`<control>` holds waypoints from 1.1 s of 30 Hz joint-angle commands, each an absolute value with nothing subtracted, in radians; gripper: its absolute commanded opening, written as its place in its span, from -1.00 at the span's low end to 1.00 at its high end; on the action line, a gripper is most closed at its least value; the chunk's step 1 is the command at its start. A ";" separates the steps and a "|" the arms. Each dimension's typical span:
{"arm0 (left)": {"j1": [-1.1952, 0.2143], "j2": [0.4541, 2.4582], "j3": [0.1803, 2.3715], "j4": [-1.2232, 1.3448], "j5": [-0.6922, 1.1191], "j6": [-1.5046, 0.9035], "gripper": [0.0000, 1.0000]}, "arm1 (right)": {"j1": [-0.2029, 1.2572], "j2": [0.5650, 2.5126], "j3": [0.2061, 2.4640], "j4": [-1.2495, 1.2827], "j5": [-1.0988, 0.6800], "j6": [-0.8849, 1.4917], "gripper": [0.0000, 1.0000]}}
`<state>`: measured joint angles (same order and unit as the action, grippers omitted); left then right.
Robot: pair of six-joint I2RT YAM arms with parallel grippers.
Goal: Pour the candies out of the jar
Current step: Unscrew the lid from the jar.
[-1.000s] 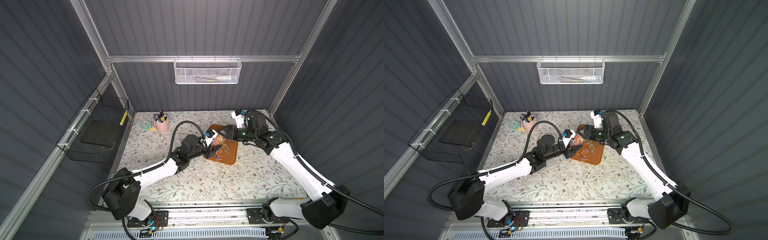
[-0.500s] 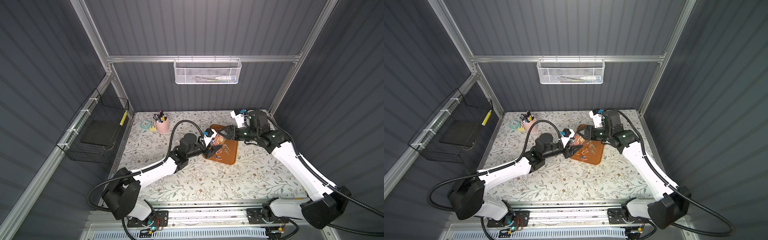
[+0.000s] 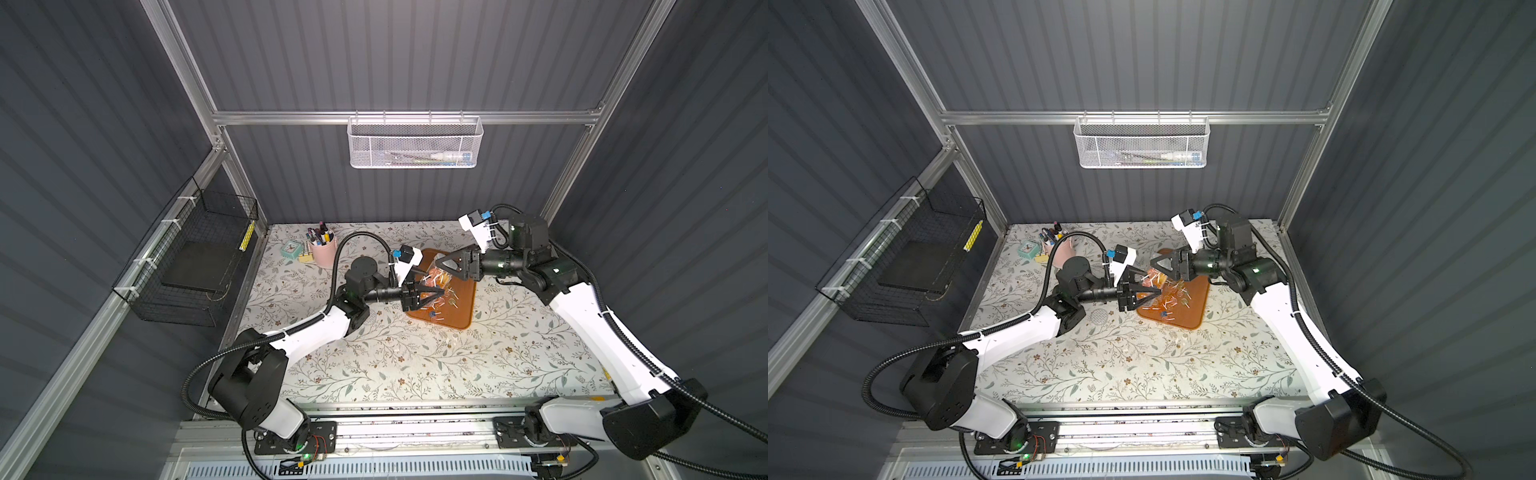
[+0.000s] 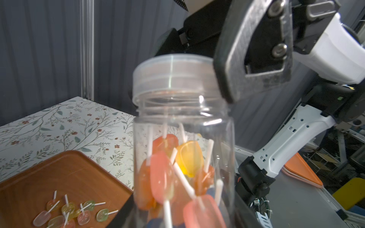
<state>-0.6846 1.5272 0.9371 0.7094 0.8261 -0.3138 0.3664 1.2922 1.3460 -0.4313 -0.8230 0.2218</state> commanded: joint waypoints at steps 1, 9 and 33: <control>-0.709 1.551 0.983 0.799 0.975 -0.359 -1.00 | 0.375 1.284 1.351 -0.353 -1.056 0.167 -0.05; -0.709 1.548 0.991 0.733 0.945 -0.319 -1.00 | 0.368 1.335 1.409 -0.467 -1.097 0.094 -0.02; -0.709 1.468 0.973 0.555 0.721 -0.149 -1.00 | 0.362 1.271 1.388 -0.566 -0.677 0.175 0.60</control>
<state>-0.7090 1.5204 0.9512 0.5865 0.7906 -0.2111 0.3573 1.3071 1.3781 -0.5171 -0.8070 0.1490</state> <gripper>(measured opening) 0.552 0.794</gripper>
